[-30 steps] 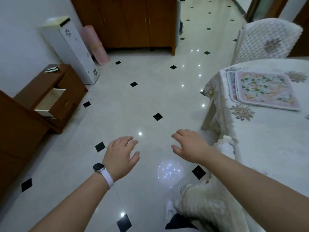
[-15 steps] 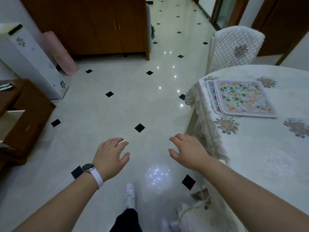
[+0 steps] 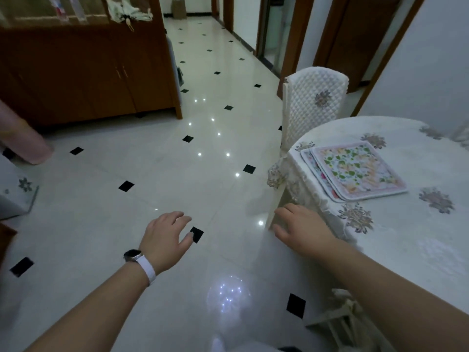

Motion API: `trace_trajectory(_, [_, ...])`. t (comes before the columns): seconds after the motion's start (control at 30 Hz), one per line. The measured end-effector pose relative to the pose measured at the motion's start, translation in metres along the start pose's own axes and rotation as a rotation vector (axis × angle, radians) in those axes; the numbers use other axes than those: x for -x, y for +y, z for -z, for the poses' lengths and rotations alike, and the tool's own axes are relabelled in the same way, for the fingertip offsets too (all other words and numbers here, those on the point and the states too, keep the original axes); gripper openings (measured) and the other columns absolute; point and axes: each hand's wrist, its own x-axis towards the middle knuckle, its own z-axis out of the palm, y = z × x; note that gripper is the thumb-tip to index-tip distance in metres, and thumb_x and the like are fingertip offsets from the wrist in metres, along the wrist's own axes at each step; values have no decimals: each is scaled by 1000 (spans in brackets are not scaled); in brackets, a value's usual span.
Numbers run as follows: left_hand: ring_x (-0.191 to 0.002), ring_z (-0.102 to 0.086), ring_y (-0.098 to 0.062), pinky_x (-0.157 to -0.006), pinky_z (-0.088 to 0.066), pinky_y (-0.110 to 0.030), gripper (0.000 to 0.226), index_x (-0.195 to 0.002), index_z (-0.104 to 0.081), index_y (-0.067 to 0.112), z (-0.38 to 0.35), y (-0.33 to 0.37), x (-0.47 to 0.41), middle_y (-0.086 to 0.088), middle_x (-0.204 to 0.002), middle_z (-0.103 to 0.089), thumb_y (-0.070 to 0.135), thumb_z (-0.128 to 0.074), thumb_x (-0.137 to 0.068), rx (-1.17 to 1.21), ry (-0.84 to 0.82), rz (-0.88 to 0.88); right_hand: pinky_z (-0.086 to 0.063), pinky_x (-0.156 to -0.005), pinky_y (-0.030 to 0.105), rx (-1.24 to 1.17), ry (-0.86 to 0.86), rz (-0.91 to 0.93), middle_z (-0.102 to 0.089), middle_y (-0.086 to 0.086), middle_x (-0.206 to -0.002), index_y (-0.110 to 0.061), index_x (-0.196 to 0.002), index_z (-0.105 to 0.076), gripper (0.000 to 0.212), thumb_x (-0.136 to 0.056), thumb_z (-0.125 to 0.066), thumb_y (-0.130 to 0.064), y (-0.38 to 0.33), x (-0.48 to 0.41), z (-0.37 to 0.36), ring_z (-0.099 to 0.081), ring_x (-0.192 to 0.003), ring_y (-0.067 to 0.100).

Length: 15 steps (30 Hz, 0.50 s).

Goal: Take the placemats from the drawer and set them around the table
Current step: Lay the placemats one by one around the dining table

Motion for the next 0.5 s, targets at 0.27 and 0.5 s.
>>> trace_trajectory(0.27, [-104,-64,-29,-84,-50,-44,51,-113,-69,17,-24,25,-112,-7,-115,-68,48,-44,-81,34,-81,-284,-48,-88,38,11,-7,-228,-59,0,-119,-25,-122,-55,44,-92,-40,-52,43,0,10,-56,-109,24])
trace_trajectory(0.5, [-106,-63,-27,-86,-49,-44,50,-114,-69,19,-60,81,-191,-5,-117,-67,48,-44,-82,36,-152,-420,-44,-83,35,-43,14,-333,-58,3,-118,-21,-125,-56,42,-94,-45,-48,98,-34,-5,-55,-105,25])
